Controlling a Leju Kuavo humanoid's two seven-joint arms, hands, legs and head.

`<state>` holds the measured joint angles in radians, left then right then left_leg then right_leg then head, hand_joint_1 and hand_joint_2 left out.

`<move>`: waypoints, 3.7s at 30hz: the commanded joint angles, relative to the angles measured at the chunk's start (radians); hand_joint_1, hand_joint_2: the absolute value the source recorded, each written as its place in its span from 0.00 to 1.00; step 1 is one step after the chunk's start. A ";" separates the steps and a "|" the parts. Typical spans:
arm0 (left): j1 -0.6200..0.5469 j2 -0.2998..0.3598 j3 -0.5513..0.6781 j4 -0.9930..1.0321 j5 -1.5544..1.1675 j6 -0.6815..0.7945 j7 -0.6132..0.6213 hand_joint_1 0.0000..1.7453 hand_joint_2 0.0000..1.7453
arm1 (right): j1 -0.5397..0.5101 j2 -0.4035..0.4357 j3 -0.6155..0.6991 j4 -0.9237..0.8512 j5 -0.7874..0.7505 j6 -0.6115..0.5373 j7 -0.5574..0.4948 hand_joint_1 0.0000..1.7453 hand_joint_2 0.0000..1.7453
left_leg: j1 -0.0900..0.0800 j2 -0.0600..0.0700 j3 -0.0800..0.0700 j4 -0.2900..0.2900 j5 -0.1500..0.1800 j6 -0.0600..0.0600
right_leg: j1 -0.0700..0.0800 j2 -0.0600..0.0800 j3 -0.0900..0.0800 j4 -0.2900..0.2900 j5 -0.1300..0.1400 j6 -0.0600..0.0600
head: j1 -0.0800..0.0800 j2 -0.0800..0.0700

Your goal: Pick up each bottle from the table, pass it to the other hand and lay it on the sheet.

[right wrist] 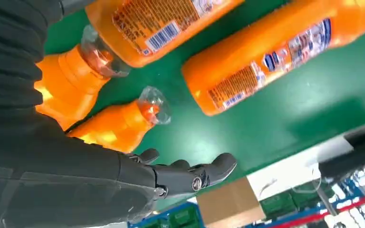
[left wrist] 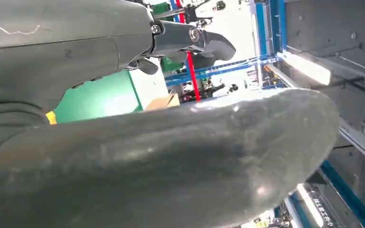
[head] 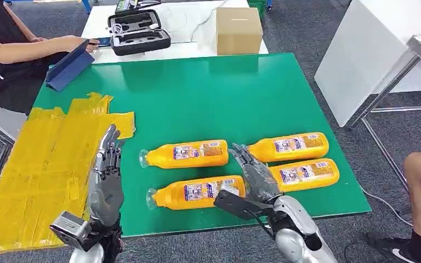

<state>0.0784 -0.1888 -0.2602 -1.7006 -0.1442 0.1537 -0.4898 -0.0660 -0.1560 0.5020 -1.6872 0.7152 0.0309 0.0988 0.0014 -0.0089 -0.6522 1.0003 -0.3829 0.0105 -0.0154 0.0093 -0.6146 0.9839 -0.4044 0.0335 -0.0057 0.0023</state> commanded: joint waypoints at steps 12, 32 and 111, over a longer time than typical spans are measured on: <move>-0.038 0.019 -0.002 0.060 0.003 -0.007 0.008 0.00 0.00 | -0.085 -0.017 0.078 0.131 -0.012 0.023 0.008 0.00 1.00 | 0.000 0.001 0.002 -0.001 -0.001 0.000 | 0.000 0.000 0.002 -0.001 0.000 -0.001 | 0.000 0.000; -0.094 0.024 -0.018 0.140 0.034 -0.027 0.007 0.00 0.00 | -0.267 -0.032 0.271 0.365 -0.120 0.175 0.063 0.00 1.00 | 0.000 0.001 0.005 -0.001 0.000 -0.001 | 0.000 0.000 0.004 -0.001 0.000 -0.001 | 0.000 0.000; 0.003 0.059 0.095 0.213 0.786 -0.264 0.298 0.00 1.00 | -0.122 0.038 0.172 0.058 -0.262 -0.094 -0.110 1.00 1.00 | 0.000 0.002 0.003 0.000 -0.002 -0.001 | 0.000 0.002 0.003 0.000 -0.001 -0.001 | 0.000 0.000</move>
<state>0.1037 -0.1663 -0.1064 -1.5309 0.6832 -0.0672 -0.1923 -0.1233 -0.1289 0.6748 -1.6533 0.4639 -0.0629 -0.0107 0.0015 -0.0085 -0.6515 1.0004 -0.3835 0.0099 -0.0151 0.0110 -0.6141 0.9842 -0.4050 0.0335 -0.0057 0.0023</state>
